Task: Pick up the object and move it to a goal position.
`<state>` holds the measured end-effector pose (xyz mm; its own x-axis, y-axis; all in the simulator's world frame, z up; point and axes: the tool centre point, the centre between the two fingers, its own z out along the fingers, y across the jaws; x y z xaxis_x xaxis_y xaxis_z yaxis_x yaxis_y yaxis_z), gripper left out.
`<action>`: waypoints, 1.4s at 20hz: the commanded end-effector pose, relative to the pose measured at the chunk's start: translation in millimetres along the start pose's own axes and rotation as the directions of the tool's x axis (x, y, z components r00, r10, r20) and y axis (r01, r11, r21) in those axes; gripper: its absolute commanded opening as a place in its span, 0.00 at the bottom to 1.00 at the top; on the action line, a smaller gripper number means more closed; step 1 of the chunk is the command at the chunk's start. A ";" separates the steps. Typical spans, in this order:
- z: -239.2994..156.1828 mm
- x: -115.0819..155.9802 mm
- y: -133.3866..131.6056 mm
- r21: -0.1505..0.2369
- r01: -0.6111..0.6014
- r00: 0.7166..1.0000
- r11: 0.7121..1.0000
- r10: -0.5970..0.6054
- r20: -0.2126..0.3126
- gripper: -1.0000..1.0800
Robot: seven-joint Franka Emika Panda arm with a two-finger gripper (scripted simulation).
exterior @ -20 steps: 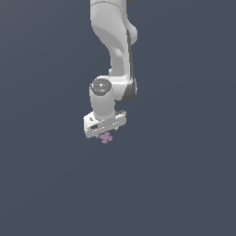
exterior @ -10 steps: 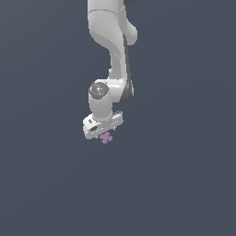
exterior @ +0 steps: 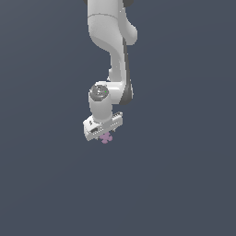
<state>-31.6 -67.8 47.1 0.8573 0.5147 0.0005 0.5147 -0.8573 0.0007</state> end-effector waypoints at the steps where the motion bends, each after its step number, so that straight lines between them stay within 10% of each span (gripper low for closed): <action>1: 10.7 -0.6 -0.6 0.001 0.001 1.000 1.000 -0.001 0.001 0.96; 11: 40.2 -0.4 -0.3 0.001 0.004 1.000 1.000 -0.004 0.000 0.96; 12: 40.2 -0.4 -0.3 0.001 0.004 1.000 1.000 -0.004 0.000 0.00; 28: 29.4 -1.9 -2.1 0.001 0.007 1.000 1.000 -0.007 0.000 0.00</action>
<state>-33.8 -66.7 14.4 0.8538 0.5205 -0.0006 0.5205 -0.8538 -0.0005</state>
